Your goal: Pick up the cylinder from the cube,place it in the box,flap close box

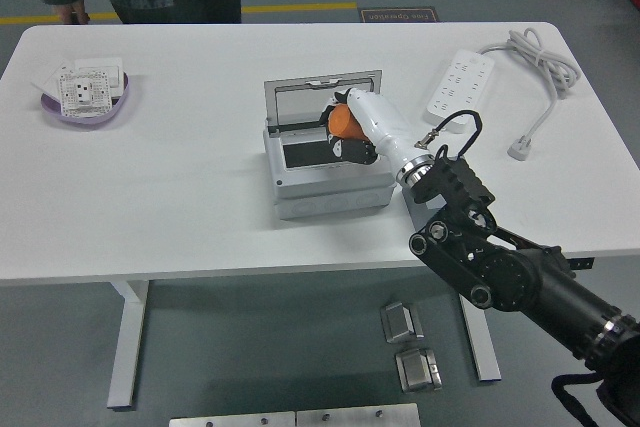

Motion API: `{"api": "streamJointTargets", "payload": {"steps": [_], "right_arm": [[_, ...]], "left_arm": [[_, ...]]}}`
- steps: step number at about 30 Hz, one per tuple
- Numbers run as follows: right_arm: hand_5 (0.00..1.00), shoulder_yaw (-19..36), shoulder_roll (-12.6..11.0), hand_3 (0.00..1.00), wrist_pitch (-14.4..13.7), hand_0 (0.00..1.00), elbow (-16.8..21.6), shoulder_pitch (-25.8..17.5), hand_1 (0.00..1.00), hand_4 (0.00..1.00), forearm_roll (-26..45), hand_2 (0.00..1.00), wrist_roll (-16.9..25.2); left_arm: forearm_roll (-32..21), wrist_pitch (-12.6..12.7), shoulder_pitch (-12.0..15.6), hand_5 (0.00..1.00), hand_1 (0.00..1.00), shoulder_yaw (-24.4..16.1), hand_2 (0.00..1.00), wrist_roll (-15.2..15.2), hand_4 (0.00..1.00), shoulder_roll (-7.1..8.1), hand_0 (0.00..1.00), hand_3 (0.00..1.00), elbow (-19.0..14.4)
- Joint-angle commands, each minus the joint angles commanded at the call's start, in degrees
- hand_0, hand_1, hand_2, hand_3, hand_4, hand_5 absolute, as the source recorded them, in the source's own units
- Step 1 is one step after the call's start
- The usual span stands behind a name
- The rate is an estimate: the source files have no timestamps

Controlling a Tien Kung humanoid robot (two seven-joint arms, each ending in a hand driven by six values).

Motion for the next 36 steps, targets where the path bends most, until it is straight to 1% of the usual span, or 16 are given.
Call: {"api": "streamJointTargets", "payload": {"steps": [7, 13, 17, 20, 27, 28, 33, 34, 36], "right_arm": [[0.002, -5.86, 1.52, 0.217, 2.34, 0.125, -7.60, 5.45, 0.186, 0.002, 1.23, 0.306, -0.13], [0.002, -8.93, 3.21, 0.216, 3.25, 0.127, -11.98, 7.90, 0.187, 0.002, 1.88, 0.305, 0.13], [0.002, -9.59, 3.79, 0.218, 3.34, 0.116, -13.51, 8.58, 0.190, 0.002, 1.99, 0.305, 0.72], [0.002, -9.52, 3.99, 0.218, 4.14, 0.116, -14.37, 8.99, 0.190, 0.002, 1.37, 0.305, 1.21], [0.002, -9.39, 4.03, 0.221, 5.60, 0.116, -14.71, 9.57, 0.199, 0.002, -1.22, 0.307, 1.54], [0.002, -9.46, 4.03, 0.593, 5.70, 0.373, -14.66, 9.61, 0.467, 0.195, -1.62, 0.557, 1.47], [0.002, -10.20, 4.03, 0.593, 6.11, 0.373, -14.56, 9.76, 0.467, 0.195, -2.84, 0.557, 1.27], [0.061, -10.32, 4.03, 0.882, 6.15, 0.642, -14.52, 9.80, 0.665, 0.754, -3.02, 0.741, 1.24], [0.061, -10.47, 4.03, 0.882, 6.19, 0.642, -14.44, 9.88, 0.665, 0.754, -3.15, 0.741, 1.26]], "left_arm": [[0.50, -0.06, -0.27, 0.044, 0.656, -0.17, 0.569, 0.04, 0.520, 0.30, 0.666, 0.597, 0.00], [1.00, -0.08, -0.49, 0.046, 0.656, -0.30, 0.569, 0.02, 0.521, 0.45, 0.666, 0.597, 0.00], [1.18, -0.13, -0.59, 0.048, 0.656, -0.30, 0.569, 0.06, 0.520, 0.50, 0.664, 0.597, 0.00], [1.47, -0.16, -0.69, 0.048, 0.656, -0.42, 0.569, 0.12, 0.520, 0.50, 0.664, 0.597, 0.00], [0.62, -0.11, -1.00, 0.048, 0.657, 0.74, 0.569, 0.13, 0.518, 0.45, 0.665, 0.597, 0.00], [0.57, -0.10, -1.02, 0.049, 0.657, 0.83, 0.570, 0.13, 0.518, 0.45, 0.664, 0.596, 0.00], [0.55, -0.03, -1.04, 0.049, 0.657, 0.99, 0.570, 0.12, 0.518, 0.49, 0.664, 0.596, 0.00], [0.58, -0.03, -1.06, 0.049, 0.657, 1.00, 0.569, 0.13, 0.517, 0.50, 0.664, 0.595, 0.00], [0.59, -0.01, -1.10, 0.049, 0.657, 1.06, 0.569, 0.12, 0.517, 0.49, 0.664, 0.595, 0.00]]}}
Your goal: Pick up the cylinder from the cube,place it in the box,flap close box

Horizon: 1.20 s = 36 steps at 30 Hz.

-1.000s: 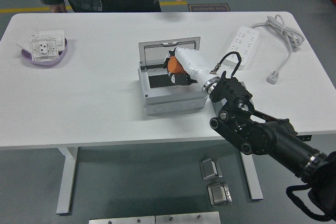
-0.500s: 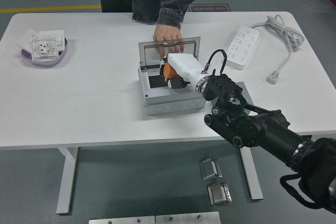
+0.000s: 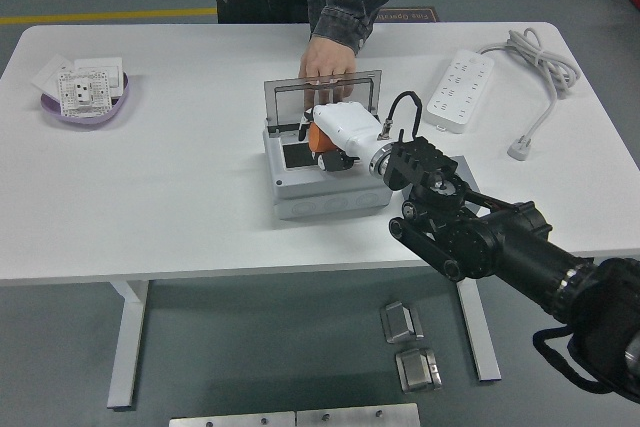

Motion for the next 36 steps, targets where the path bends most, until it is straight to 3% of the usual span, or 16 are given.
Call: {"api": "streamJointTargets", "payload": {"steps": [3, 4, 9, 11, 15, 28, 32, 36], "right_arm": [[0.061, 0.01, 0.00, 0.882, 0.00, 0.642, 0.20, 0.16, 0.665, 0.754, -0.15, 0.741, 0.01], [0.173, 0.06, 0.00, 0.936, -0.03, 0.758, 0.27, 0.21, 0.739, 0.883, -0.16, 0.793, 0.02], [0.173, 0.54, -0.24, 0.936, -0.16, 0.758, 0.70, 0.33, 0.739, 0.883, -0.18, 0.793, -0.01], [0.232, 0.63, -0.44, 0.955, -0.13, 0.802, 1.11, 0.28, 0.762, 0.923, -0.06, 0.812, -0.14], [0.232, 0.61, -1.71, 0.955, 0.27, 0.802, 3.84, -0.28, 0.762, 0.923, 1.12, 0.812, -0.89], [0.310, -0.21, -13.17, 0.928, 7.39, 0.782, 20.51, 1.44, 0.743, 0.956, 11.26, 0.790, -7.14], [0.310, 0.78, -14.81, 0.928, 8.48, 0.782, 23.66, 3.28, 0.743, 0.956, 12.41, 0.790, -7.68], [0.346, 1.77, -14.96, 0.909, 9.09, 0.778, 22.89, 5.52, 0.728, 0.957, 12.40, 0.779, -7.58]], "left_arm": [[-0.07, 0.01, -0.08, 0.049, 0.657, 0.22, 0.569, 0.02, 0.517, -0.04, 0.664, 0.595, 0.00], [-0.21, 0.02, -0.10, 0.049, 0.657, 0.38, 0.568, 0.02, 0.515, -0.04, 0.664, 0.594, 0.00], [-0.31, 0.07, -0.12, 0.049, 0.657, 0.53, 0.568, 0.07, 0.515, -0.09, 0.664, 0.594, 0.00], [-0.40, 0.07, -0.10, 0.047, 0.656, 0.66, 0.567, 0.09, 0.512, -0.12, 0.663, 0.593, 0.00], [-0.36, 0.08, 0.09, 0.047, 0.656, 0.52, 0.567, 0.11, 0.512, -0.34, 0.663, 0.593, 0.00], [2.69, -0.22, 1.11, 0.041, 0.655, -3.32, 0.565, 0.31, 0.500, -1.04, 0.662, 0.590, 0.00], [3.28, -0.33, 1.25, 0.041, 0.655, -3.84, 0.565, 0.41, 0.500, -1.11, 0.662, 0.590, 0.00], [3.70, -0.41, 1.36, 0.037, 0.653, -4.12, 0.565, 0.53, 0.492, -1.11, 0.662, 0.590, 0.00]]}}
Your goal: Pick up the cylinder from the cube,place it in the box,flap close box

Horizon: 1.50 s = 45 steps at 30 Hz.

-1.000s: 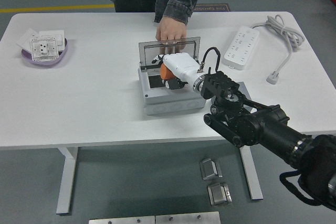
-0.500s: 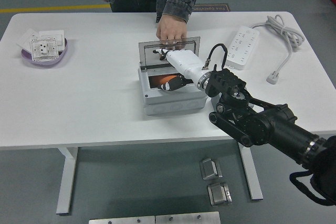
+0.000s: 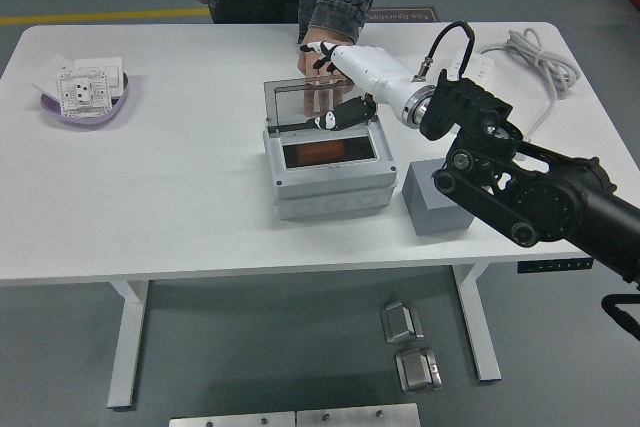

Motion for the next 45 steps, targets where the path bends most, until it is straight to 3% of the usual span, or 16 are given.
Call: {"api": "streamJointTargets", "payload": {"steps": [4, 12, 18, 22, 33, 45], "right_arm": [[0.338, -0.45, 1.57, 0.885, -0.26, 0.766, -3.81, 1.90, 0.714, 0.955, 1.15, 0.769, 1.46], [0.354, -2.64, 7.04, 0.875, -2.65, 0.766, -14.58, 2.99, 0.715, 0.957, 4.93, 0.765, 6.35], [0.375, -3.62, 8.09, 0.866, -4.07, 0.763, -19.04, 1.31, 0.715, 0.962, 6.45, 0.762, 8.33], [0.388, -4.71, 6.93, 0.839, -4.14, 0.759, -17.34, 0.58, 0.707, 0.960, 6.51, 0.746, 8.11], [0.395, -9.18, 0.16, 0.836, -3.44, 0.758, -4.01, -1.15, 0.702, 0.962, 3.41, 0.740, 4.25], [0.415, -10.10, -3.65, 0.834, -1.75, 0.746, 7.21, -4.49, 0.684, 0.965, -2.98, 0.736, 0.02]], "left_arm": [[0.15, -0.04, -0.08, 0.035, 0.651, 0.08, 0.564, 0.08, 0.489, 0.17, 0.662, 0.590, 0.00], [-1.28, -0.03, -1.09, 0.035, 0.651, 2.49, 0.564, 0.12, 0.487, 0.68, 0.662, 0.588, 0.00], [-1.92, -0.05, -1.56, 0.035, 0.650, 3.65, 0.564, 0.03, 0.485, 0.78, 0.661, 0.588, 0.00], [-1.14, -0.16, -1.40, 0.035, 0.649, 2.91, 0.563, 0.03, 0.483, 0.64, 0.661, 0.588, 0.00], [-1.68, -0.04, -1.26, 0.034, 0.650, 2.85, 0.564, -0.12, 0.482, 0.43, 0.661, 0.589, 0.00], [-0.84, -0.22, -0.68, 0.036, 0.651, 1.96, 0.564, -0.11, 0.484, -0.12, 0.661, 0.589, 0.00]]}}
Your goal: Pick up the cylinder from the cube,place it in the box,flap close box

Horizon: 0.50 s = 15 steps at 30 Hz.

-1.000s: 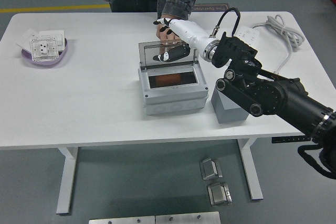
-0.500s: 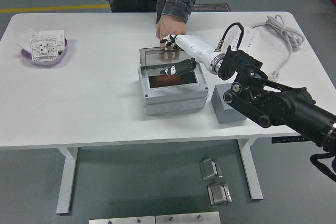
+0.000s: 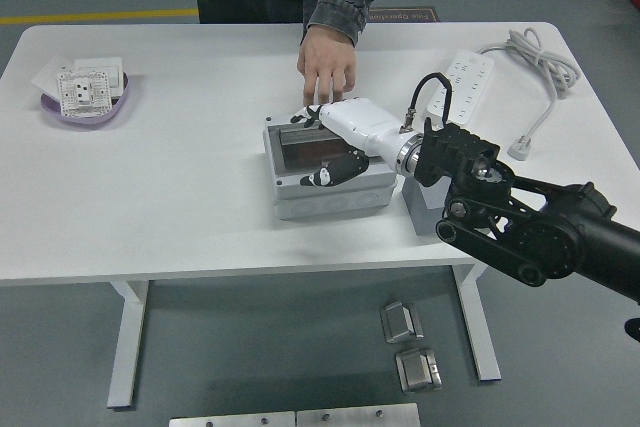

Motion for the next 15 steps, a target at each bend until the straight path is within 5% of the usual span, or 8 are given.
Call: {"api": "streamJointTargets", "payload": {"steps": [9, 15], "right_arm": [[0.434, 3.86, -1.38, 0.838, 0.62, 0.720, 1.88, -3.66, 0.658, 0.964, -3.08, 0.733, -1.07], [0.437, 12.37, -5.00, 0.839, 3.21, 0.707, 5.59, -8.95, 0.652, 0.964, -7.64, 0.727, -3.73]], "left_arm": [[0.77, -0.11, 0.12, 0.039, 0.651, -0.57, 0.564, 0.06, 0.485, -0.28, 0.662, 0.589, 0.00], [3.19, -0.31, 0.70, 0.038, 0.650, -3.12, 0.565, 0.02, 0.485, -0.50, 0.661, 0.590, 0.00]]}}
